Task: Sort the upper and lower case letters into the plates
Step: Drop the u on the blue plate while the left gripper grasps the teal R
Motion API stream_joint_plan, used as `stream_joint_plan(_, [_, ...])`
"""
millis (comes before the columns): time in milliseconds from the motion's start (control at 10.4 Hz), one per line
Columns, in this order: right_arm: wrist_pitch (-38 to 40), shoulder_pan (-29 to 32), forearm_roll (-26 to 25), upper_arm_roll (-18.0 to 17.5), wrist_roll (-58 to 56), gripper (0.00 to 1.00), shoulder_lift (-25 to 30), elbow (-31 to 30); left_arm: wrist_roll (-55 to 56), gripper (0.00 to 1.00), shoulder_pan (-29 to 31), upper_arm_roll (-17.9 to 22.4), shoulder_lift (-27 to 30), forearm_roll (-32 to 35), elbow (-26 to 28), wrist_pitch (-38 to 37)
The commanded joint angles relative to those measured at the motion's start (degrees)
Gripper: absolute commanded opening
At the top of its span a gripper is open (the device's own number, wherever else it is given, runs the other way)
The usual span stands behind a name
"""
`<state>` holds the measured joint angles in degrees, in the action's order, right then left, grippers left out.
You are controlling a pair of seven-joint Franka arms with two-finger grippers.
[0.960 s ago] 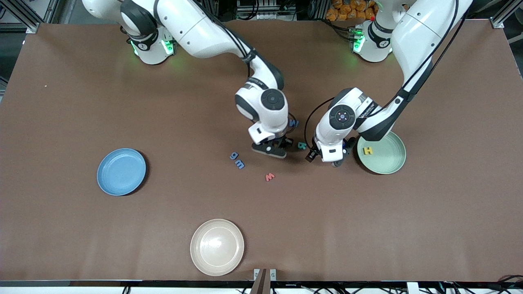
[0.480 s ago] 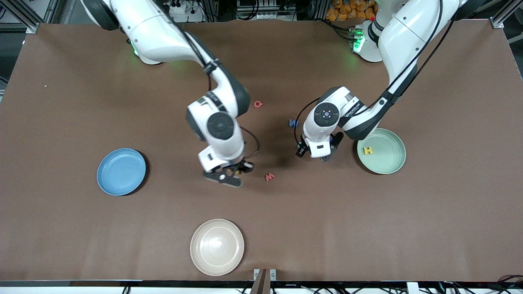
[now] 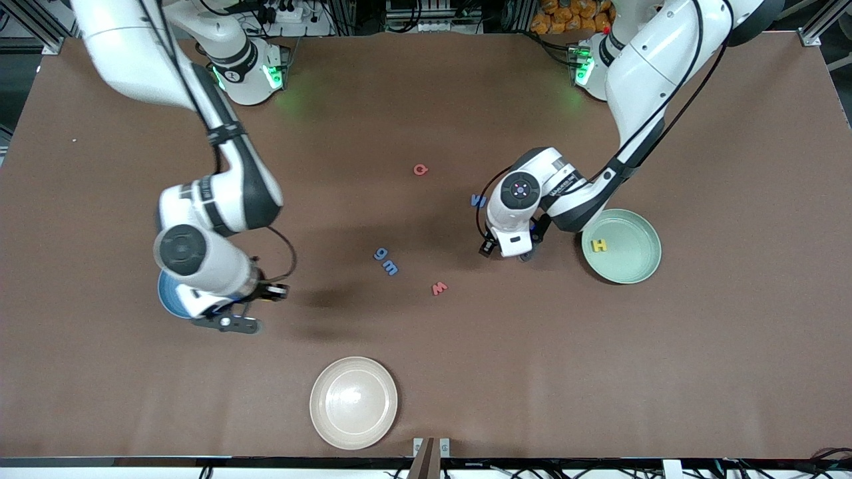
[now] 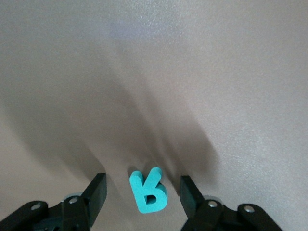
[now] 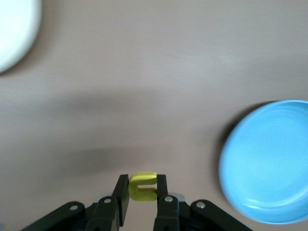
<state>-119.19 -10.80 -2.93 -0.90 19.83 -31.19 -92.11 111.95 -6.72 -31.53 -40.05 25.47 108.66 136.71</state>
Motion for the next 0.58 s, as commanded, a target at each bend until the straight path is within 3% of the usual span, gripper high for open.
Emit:
stream_joint_plan(0, [-1.2, 5.3, 0.0, -1.0, -7.5, 0.0, 4.4, -8.4, 1.9, 0.69, -1.4, 0.9, -0.8, 1.8, -0.6, 0.3])
stream_joint_plan(192, [-1.8, 8.6, -0.5, -0.9, -10.9, 0.0, 4.8, -11.3, 1.9, 0.49, -1.4, 0.9, -0.8, 2.3, -0.6, 0.3])
stream_joint_plan(384, [-3.1, 12.2, -0.6, -0.9, -17.0, 0.02, 4.6, -12.3, 1.7, 0.43, -1.3, 0.9, -0.7, 2.3, -0.6, 0.3])
stream_joint_plan(480, [-3.4, 13.8, -0.5, -0.9, -19.7, 0.38, 4.4, -12.3, 1.5, 0.38, -1.3, 0.9, -0.6, 2.3, -0.6, 0.3])
